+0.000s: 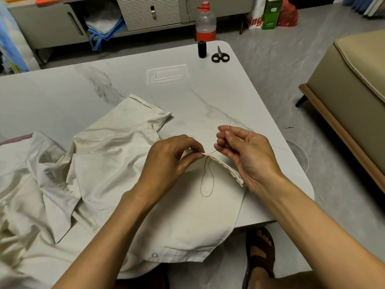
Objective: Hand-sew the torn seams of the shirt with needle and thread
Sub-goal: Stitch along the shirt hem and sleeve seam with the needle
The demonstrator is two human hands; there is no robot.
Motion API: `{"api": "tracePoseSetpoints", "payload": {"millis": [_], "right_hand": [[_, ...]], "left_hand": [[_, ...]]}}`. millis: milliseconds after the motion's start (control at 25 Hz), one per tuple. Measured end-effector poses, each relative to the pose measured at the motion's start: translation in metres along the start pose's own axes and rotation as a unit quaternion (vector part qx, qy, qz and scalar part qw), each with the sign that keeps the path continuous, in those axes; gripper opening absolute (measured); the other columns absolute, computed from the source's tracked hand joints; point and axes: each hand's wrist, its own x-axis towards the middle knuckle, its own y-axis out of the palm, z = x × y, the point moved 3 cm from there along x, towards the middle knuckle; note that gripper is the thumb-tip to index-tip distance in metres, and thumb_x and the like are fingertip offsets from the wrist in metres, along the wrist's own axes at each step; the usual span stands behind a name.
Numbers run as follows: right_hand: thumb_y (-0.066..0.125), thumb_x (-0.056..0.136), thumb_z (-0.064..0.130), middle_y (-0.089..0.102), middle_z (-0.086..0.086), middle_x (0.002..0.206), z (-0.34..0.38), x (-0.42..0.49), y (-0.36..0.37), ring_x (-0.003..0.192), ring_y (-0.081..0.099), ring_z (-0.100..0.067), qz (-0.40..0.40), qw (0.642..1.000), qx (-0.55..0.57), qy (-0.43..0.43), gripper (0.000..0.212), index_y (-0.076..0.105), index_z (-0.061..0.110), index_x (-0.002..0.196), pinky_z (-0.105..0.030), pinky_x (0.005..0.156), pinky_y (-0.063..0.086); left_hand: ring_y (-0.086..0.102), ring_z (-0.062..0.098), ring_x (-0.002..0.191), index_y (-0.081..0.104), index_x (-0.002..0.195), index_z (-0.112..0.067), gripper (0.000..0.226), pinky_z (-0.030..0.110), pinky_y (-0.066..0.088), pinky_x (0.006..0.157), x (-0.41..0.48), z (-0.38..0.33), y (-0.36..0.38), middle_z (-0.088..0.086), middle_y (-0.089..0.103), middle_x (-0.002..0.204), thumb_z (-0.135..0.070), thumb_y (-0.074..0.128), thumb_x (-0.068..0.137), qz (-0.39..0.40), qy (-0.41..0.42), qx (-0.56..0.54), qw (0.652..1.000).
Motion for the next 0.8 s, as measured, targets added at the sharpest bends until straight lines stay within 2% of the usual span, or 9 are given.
{"api": "tracePoseSetpoints", "payload": {"millis": [160, 240, 320, 440, 520, 640, 800], "right_hand": [[0.055, 0.098, 0.008, 0.073, -0.007, 0.077, 0.001, -0.001, 0.003, 0.076, 0.072, -0.019, 0.006, 1.000, 0.008, 0.006, 0.012, 0.065, 0.002, 0.093, -0.031, 0.078, 0.061], [0.054, 0.099, 0.009, 0.074, -0.006, 0.079, 0.003, -0.002, 0.005, 0.080, 0.072, -0.020, 0.021, 1.000, 0.011, -0.009, 0.013, 0.064, 0.003, 0.093, -0.032, 0.084, 0.059], [0.052, 0.099, 0.009, 0.075, -0.006, 0.085, 0.009, -0.004, 0.008, 0.087, 0.072, -0.020, 0.042, 0.998, 0.002, -0.039, 0.014, 0.065, 0.004, 0.094, -0.032, 0.089, 0.057], [0.050, 0.099, 0.007, 0.075, -0.009, 0.093, 0.019, -0.013, 0.013, 0.097, 0.071, -0.022, 0.092, 0.992, -0.001, -0.082, 0.016, 0.065, 0.002, 0.095, -0.032, 0.093, 0.055], [0.050, 0.098, 0.006, 0.073, -0.008, 0.083, 0.023, -0.020, 0.015, 0.086, 0.071, -0.023, 0.115, 0.990, 0.008, -0.082, 0.015, 0.064, 0.002, 0.093, -0.033, 0.088, 0.057], [0.052, 0.097, 0.006, 0.067, -0.004, 0.070, 0.028, -0.029, 0.015, 0.071, 0.068, -0.022, 0.130, 0.988, -0.011, -0.081, 0.014, 0.065, 0.005, 0.091, -0.031, 0.078, 0.057], [0.056, 0.092, 0.010, 0.063, -0.003, 0.067, 0.037, -0.042, 0.012, 0.062, 0.064, -0.018, 0.188, 0.980, -0.029, -0.053, 0.011, 0.066, 0.005, 0.091, -0.032, 0.074, 0.058]], "left_hand": [[0.053, 0.003, 0.057, 0.073, 0.084, -0.013, 0.005, 0.007, 0.035, 0.060, -0.002, -0.001, -0.001, -0.023, 0.059, 0.070, -0.012, 0.078, 0.084, 0.006, -0.019, -0.030, 0.999], [0.059, 0.003, 0.054, 0.073, 0.084, -0.011, 0.008, 0.008, 0.040, 0.058, -0.004, 0.001, -0.002, -0.021, 0.060, 0.063, -0.005, 0.077, 0.083, 0.016, -0.038, -0.049, 0.998], [0.066, 0.006, 0.059, 0.073, 0.084, -0.009, 0.012, 0.016, 0.050, 0.061, -0.008, 0.005, -0.004, -0.010, 0.067, 0.066, 0.002, 0.076, 0.082, 0.019, -0.045, -0.052, 0.997], [0.071, 0.012, 0.077, 0.074, 0.088, -0.008, 0.020, 0.030, 0.056, 0.073, -0.016, 0.014, -0.008, -0.001, 0.074, 0.084, 0.010, 0.074, 0.080, 0.012, -0.021, -0.012, 1.000], [0.070, 0.010, 0.087, 0.074, 0.088, -0.006, 0.022, 0.025, 0.056, 0.081, -0.022, 0.020, -0.011, -0.001, 0.075, 0.091, 0.014, 0.071, 0.080, 0.017, -0.008, -0.009, 1.000], [0.068, 0.003, 0.098, 0.075, 0.084, -0.006, 0.017, 0.015, 0.052, 0.086, -0.032, 0.031, -0.016, -0.003, 0.075, 0.097, 0.007, 0.065, 0.079, 0.027, -0.004, 0.015, 1.000], [0.065, -0.005, 0.102, 0.078, 0.083, -0.010, 0.029, 0.007, 0.044, 0.084, -0.045, 0.048, -0.018, -0.014, 0.073, 0.101, 0.002, 0.053, 0.075, 0.037, -0.097, 0.015, 0.995]]}}
